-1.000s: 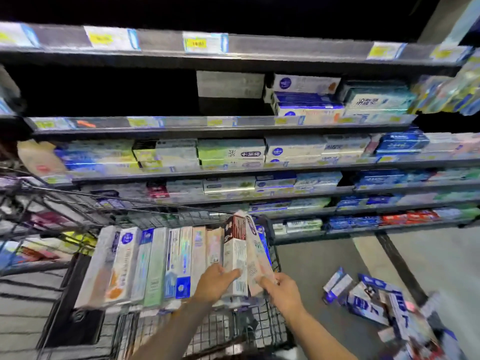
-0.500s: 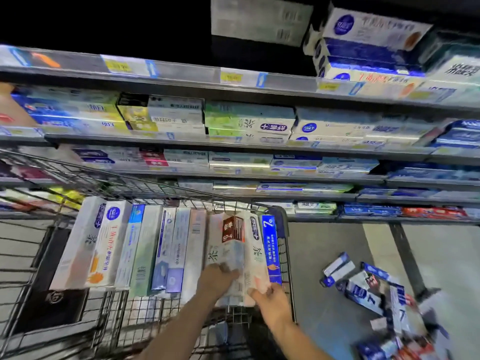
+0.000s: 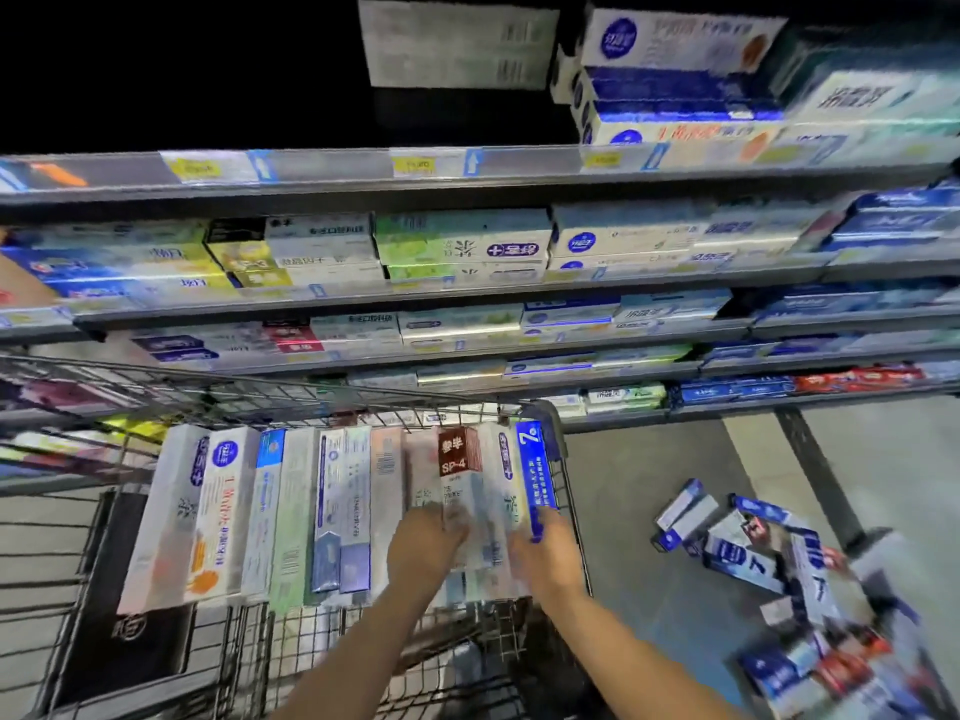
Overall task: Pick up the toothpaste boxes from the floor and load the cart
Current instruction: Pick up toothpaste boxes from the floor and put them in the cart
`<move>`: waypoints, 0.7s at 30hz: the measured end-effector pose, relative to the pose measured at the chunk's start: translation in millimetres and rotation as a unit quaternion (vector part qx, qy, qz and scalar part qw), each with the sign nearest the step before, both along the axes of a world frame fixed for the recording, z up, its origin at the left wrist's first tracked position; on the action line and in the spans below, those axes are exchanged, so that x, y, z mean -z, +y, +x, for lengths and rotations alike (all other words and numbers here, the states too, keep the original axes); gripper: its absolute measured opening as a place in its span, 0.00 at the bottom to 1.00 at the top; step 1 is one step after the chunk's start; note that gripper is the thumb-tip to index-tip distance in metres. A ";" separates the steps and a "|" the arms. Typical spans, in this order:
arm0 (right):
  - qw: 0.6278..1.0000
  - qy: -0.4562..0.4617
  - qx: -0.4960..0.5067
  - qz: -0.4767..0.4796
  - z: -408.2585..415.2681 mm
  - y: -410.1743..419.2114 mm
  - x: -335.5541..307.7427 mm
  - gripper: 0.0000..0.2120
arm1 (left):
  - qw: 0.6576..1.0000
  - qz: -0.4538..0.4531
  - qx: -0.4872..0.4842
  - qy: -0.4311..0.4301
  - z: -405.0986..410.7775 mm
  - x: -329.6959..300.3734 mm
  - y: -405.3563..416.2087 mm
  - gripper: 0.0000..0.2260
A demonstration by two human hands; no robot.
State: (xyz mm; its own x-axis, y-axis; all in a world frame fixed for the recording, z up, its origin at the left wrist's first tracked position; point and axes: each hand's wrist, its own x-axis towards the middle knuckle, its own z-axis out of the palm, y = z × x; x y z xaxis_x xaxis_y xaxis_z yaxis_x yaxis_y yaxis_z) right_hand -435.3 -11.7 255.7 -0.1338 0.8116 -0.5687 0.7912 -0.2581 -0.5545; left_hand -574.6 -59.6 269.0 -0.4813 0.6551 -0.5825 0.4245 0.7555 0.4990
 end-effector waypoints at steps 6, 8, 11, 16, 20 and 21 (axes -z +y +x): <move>0.985 -0.044 -0.116 0.118 30.8 20.9 -53.0 0.20 | 0.988 0.055 0.132 0.064 -7.3 -48.2 14.7 0.25; 0.970 -0.106 -0.162 0.145 50.5 22.7 -65.6 0.27 | 0.966 0.082 0.219 0.113 -0.2 -61.3 26.8 0.25; 0.957 -0.158 -0.176 0.171 84.6 22.1 -85.3 0.33 | 0.916 0.107 0.349 0.168 24.8 -81.4 46.2 0.31; 0.953 -0.214 -0.139 0.164 161.9 9.8 -95.3 0.35 | 0.812 0.132 0.523 0.221 93.1 -102.7 75.6 0.34; 0.963 -0.234 -0.054 0.126 242.3 -12.2 -90.7 0.35 | 0.761 0.120 0.600 0.216 162.5 -93.0 95.5 0.36; 0.965 -0.234 -0.031 0.113 263.4 -19.5 -89.8 0.35 | 0.750 0.115 0.614 0.217 182.7 -90.2 99.4 0.35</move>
